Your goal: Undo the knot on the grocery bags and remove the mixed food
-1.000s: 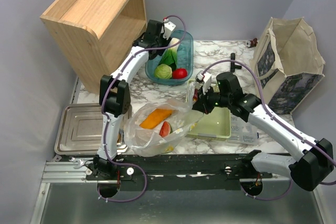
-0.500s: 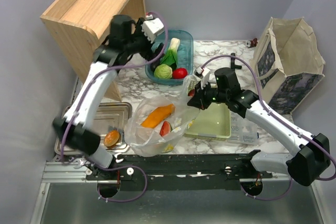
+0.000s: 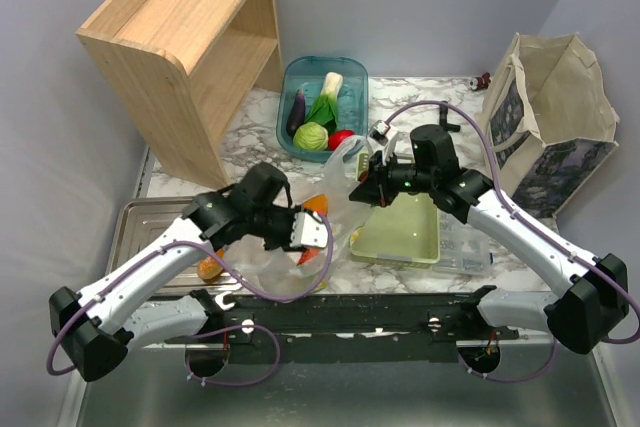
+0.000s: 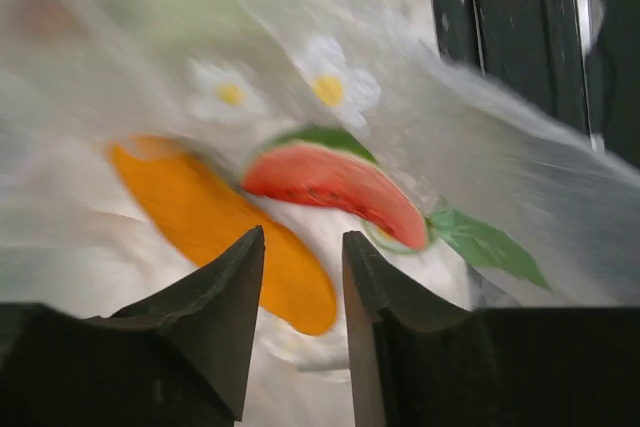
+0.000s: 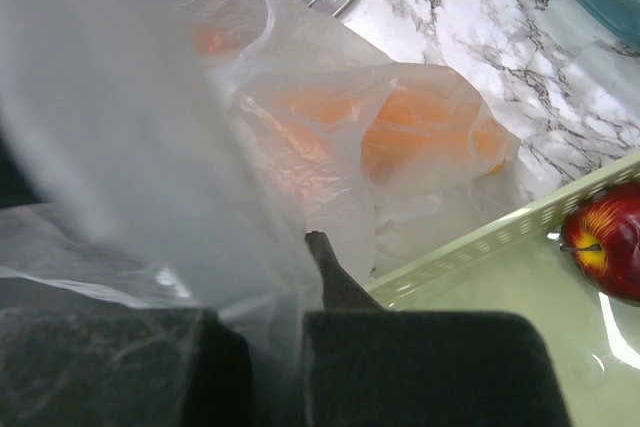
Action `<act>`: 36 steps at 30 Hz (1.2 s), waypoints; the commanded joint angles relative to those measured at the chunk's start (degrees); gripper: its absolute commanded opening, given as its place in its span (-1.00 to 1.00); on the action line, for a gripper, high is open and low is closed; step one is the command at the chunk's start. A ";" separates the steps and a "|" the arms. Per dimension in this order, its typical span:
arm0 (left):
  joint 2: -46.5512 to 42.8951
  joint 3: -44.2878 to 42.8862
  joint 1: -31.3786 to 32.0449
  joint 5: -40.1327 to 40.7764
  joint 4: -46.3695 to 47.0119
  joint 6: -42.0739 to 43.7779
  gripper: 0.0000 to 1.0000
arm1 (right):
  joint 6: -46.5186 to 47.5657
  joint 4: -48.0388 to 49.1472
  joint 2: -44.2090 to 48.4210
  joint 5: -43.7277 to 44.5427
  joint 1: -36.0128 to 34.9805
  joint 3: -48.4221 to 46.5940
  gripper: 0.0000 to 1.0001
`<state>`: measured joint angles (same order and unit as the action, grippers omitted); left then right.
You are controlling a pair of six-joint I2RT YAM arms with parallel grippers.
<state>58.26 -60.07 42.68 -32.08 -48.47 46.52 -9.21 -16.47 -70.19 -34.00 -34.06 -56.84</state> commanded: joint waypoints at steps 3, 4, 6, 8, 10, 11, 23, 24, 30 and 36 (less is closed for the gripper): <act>-1.24 14.21 5.55 11.41 -2.82 5.57 -0.31 | 1.67 -0.29 1.63 -1.34 0.22 2.16 -0.99; -2.15 16.17 6.52 11.40 -2.00 5.33 -0.28 | 2.12 -0.47 1.80 -1.29 0.23 2.60 -0.99; -3.59 19.61 8.53 11.99 0.45 3.55 0.14 | 3.01 -0.89 2.16 -0.93 0.23 3.27 -0.98; -4.20 22.00 9.50 13.48 4.85 -0.82 0.41 | 3.86 -1.34 2.45 -0.51 0.23 3.80 -0.99; -3.92 23.10 9.47 15.57 9.84 -5.80 0.50 | 4.21 -1.50 2.56 -0.13 0.23 4.24 -0.99; -3.48 23.35 9.48 17.04 11.94 -8.23 0.52 | 4.34 -1.61 2.61 -0.10 0.23 4.35 -0.99; 4.98 21.35 13.31 18.65 22.59 -23.62 0.97 | 4.74 -1.71 1.90 1.81 0.24 4.01 -0.99; 5.70 21.48 13.67 20.69 23.88 -25.72 0.97 | 4.78 -1.75 1.98 1.91 0.22 4.17 -0.99; 11.96 19.83 14.86 28.75 27.12 -31.51 0.97 | 4.90 -1.87 2.52 2.62 0.22 4.90 -0.99; 17.35 20.66 17.39 35.25 28.68 -29.49 0.97 | 5.21 -1.71 2.86 3.13 0.29 5.26 -0.99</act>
<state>72.07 -39.00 57.98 -4.71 -22.72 17.23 -5.02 -17.30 -68.77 -32.47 -34.04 -52.45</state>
